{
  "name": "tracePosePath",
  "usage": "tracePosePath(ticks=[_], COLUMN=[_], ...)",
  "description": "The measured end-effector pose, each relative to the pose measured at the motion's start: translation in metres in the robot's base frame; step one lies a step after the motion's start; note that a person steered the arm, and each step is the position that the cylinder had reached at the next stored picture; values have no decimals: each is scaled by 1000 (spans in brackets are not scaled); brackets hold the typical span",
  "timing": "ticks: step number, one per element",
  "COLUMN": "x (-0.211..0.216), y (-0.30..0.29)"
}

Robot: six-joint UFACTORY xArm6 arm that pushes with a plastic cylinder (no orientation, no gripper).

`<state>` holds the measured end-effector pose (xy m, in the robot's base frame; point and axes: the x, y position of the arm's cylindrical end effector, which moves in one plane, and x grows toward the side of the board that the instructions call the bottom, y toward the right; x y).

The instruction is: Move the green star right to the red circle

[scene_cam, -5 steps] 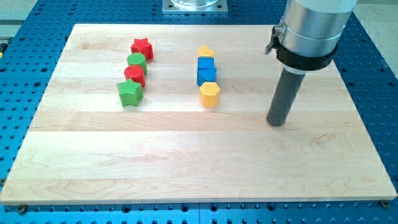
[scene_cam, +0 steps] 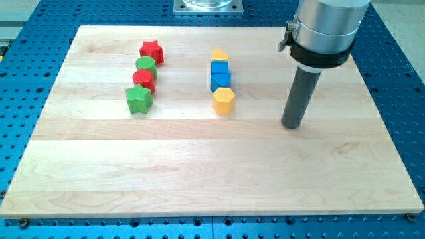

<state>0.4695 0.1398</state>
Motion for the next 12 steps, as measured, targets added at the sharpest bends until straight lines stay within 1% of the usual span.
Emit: tracePosePath(ticks=[1, 3, 4, 5, 6, 7, 8, 9, 10, 11, 12], x=[-6, -130, -177, -226, -253, -261, -262, -262, -242, -177, -89], y=[0, -1, -26, -82, -170, -245, -309, -332, -348, -361, -372])
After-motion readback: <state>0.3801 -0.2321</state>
